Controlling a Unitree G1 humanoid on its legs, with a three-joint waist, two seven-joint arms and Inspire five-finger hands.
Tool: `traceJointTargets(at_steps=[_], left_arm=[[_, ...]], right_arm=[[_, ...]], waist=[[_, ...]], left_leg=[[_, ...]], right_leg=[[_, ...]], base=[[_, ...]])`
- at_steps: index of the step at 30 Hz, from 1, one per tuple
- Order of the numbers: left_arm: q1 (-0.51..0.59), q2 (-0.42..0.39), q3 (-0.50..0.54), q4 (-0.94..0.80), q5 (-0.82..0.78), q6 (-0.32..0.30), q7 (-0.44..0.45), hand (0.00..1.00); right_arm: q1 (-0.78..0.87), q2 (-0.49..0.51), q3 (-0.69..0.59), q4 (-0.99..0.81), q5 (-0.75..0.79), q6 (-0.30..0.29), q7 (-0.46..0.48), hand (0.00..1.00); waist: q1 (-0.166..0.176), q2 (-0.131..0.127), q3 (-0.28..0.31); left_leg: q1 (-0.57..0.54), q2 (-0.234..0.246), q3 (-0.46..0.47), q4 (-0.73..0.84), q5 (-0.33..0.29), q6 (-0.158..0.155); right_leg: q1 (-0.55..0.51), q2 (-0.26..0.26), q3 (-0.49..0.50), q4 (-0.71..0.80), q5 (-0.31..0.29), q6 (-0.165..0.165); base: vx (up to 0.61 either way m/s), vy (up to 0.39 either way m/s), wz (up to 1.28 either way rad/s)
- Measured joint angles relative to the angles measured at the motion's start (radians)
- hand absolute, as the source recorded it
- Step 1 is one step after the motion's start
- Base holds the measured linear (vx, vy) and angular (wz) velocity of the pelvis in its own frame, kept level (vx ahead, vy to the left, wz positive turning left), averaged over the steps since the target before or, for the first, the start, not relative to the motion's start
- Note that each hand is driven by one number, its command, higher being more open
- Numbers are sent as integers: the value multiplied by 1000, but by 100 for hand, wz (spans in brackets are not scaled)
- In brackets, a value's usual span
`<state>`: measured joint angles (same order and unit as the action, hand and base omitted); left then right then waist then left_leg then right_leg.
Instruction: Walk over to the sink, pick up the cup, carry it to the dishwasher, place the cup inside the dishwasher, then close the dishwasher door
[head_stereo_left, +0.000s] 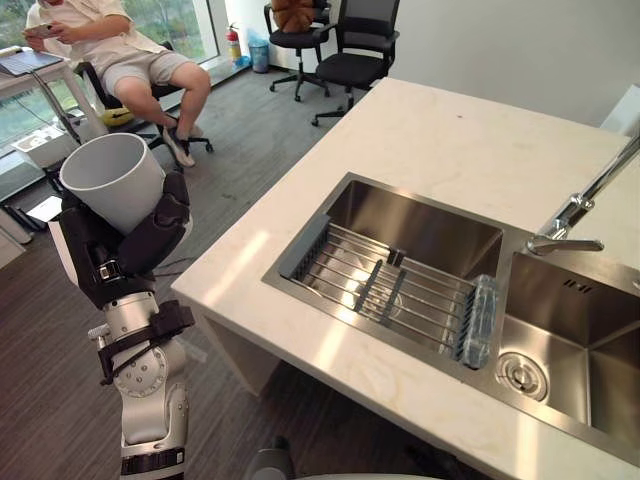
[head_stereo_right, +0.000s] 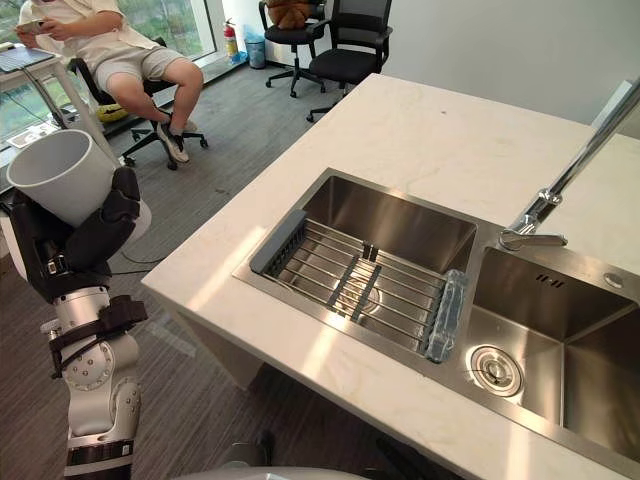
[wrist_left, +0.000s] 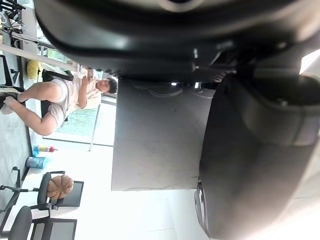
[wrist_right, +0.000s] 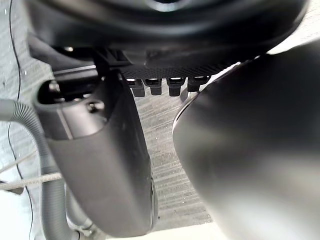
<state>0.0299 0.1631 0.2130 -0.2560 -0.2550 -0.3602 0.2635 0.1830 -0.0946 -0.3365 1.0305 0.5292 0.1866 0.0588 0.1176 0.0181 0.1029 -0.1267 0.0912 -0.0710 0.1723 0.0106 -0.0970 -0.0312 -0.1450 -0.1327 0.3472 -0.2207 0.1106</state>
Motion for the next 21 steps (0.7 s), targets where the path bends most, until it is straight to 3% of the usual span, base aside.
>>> traceJointTargets(at_steps=[3, 6, 8, 10, 12, 13, 14, 15, 16, 17, 18, 19, 20, 21], left_arm=[[1, -1, -22, 0, 0, -27, -13, 0], [1, 0, -19, -23, 0, -40, -22, 0], [-3, 2, -21, -29, 0, -39, -29, 0], [-3, 1, -30, -48, -3, -33, -51, 0], [-8, 4, -47, -65, -8, -33, -72, 0], [-10, 7, -51, -66, -7, -34, -80, 0], [-17, 8, -58, -66, -5, -36, -96, 0], [-19, 11, -57, -64, 0, -33, -102, 0], [-14, 11, -54, -60, 0, -22, -102, 0], [-33, 8, -35, -53, 0, 10, -112, 0], [-41, 7, -34, -53, -3, 21, -114, 0], [-40, 9, -26, -54, -25, 44, -120, 0], [-43, 10, -24, -54, -35, 54, -121, 0], [-43, 16, -23, -54, -53, 66, -123, 0]], right_arm=[[-3, -16, -2, 1, 1, 6, -8, 100], [4, -19, -9, 3, -3, 9, -11, 100], [4, -18, -14, 4, -5, 8, -9, 100], [7, -9, -42, 18, -14, 5, -3, 100], [34, -9, -79, 21, -25, 4, -2, 100], [43, -9, -95, 21, -31, 5, -1, 100], [59, -22, -122, 24, -48, 5, 6, 100], [52, -17, -144, 47, -51, 0, 10, 100], [47, -15, -150, 67, -58, -3, 19, 100], [34, 4, -160, 89, -90, -9, 33, 100], [30, 4, -166, 98, -93, -12, 35, 100], [38, -11, -162, 94, -112, -14, 39, 100], [38, -22, -156, 88, -132, -16, 42, 100], [27, -25, -130, 85, -148, -16, 46, 100]], waist=[[-26, 21, 10], [-24, 25, 8], [-32, 23, 7], [-56, 12, 3], [-56, 12, -18], [-56, 21, -31], [-65, 61, -60], [-77, 64, -63], [-94, 55, -69], [-122, 13, -70], [-113, 13, -63], [-103, 27, -67], [-108, 37, -69], [-102, 21, -60]], left_leg=[[9, 54, 107, -19, -2, 9], [17, 96, 236, -64, -7, 53], [13, 119, 323, -74, -36, 98], [-23, 157, 418, 12, -39, 133], [-39, 183, 450, 148, -46, 153], [-37, 197, 465, 198, -47, 169], [-26, 206, 477, 189, -43, 176], [-21, 166, 453, 113, -26, 127], [-14, 115, 434, -1, 8, 156], [-20, 87, 509, -22, -14, 191], [-27, 105, 523, 56, -13, 190], [3, 135, 551, 104, -25, 148], [7, 125, 552, 79, -24, 120], [28, 94, 547, 23, -3, 88]], right_leg=[[32, -11, -76, 24, -22, -17], [37, -23, -121, 32, -8, -24], [49, -41, -167, 15, 7, -34], [64, -81, -244, 1, 15, -37], [66, -116, -282, 1, 20, -20], [67, -119, -293, 5, 17, -13], [66, -116, -321, 29, -10, 16], [55, -125, -317, 39, -24, 20], [56, -107, -299, -2, -23, 4], [87, -108, -321, -126, 49, -5], [98, -115, -353, -136, 60, 3], [125, -112, -406, -136, 69, 22], [136, -109, -435, -132, 68, 22], [153, -122, -467, -129, 67, 19]], base=[[-165, -97, 74], [-90, -74, 53], [-42, -20, 70], [-46, 69, 85], [-14, 58, 59], [28, 74, 75], [33, 126, 94], [14, 128, 131], [3, 104, 211], [-6, 33, 195], [26, 54, 199], [32, 78, 114], [40, 139, 127], [19, 146, 101]])
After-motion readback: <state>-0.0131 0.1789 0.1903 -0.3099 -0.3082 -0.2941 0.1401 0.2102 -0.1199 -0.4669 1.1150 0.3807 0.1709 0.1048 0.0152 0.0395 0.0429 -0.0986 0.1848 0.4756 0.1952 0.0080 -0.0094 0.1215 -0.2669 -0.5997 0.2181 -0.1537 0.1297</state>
